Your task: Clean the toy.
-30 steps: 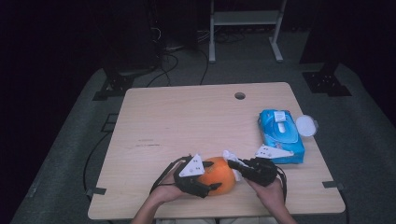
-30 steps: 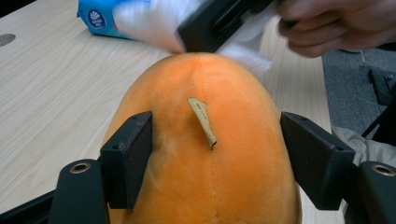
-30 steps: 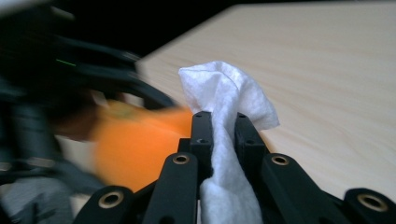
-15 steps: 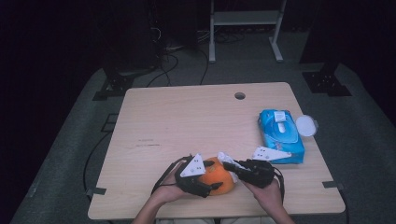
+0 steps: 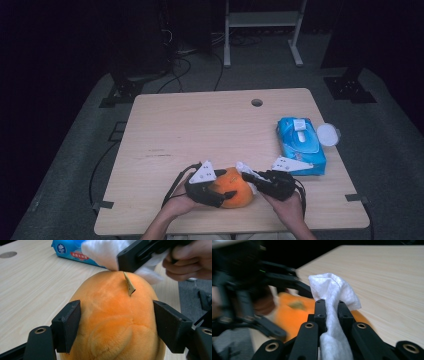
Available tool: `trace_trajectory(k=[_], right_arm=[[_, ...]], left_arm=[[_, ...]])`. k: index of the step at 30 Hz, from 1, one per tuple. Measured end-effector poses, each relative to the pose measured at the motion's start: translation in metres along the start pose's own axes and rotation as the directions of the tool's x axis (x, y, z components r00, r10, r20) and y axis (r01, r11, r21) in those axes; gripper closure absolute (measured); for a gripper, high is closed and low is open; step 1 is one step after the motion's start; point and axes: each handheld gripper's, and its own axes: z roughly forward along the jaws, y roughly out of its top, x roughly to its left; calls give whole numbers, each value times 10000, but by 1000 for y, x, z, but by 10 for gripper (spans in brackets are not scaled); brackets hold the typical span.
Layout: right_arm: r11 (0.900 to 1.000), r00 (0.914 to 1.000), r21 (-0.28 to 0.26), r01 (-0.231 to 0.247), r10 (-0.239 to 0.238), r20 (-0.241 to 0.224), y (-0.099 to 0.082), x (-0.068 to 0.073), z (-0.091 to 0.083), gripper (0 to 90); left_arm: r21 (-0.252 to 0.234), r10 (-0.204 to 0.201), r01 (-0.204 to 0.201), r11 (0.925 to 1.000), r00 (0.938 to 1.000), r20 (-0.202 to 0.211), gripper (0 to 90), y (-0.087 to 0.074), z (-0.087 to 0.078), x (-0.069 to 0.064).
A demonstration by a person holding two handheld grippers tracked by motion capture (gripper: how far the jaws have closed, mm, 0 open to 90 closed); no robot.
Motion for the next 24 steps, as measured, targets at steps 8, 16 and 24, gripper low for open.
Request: trace_trajectory(k=[8,16,24], right_arm=[[9995,9991,173,-279,273,323,-5,-13,0,808],[9994,9990,21,358,-358,-269,2,11,3,809],[9993,9982,48,-380,377,470,-3,-16,-5,810]], left_arm=[[10,-272,272,9996,9994,191,206,1,-7,5],[87,11,-10,10000,10000,-23,275,1,-1,0],[61,9,-11,10000,9994,335,268,0,-2,1]])
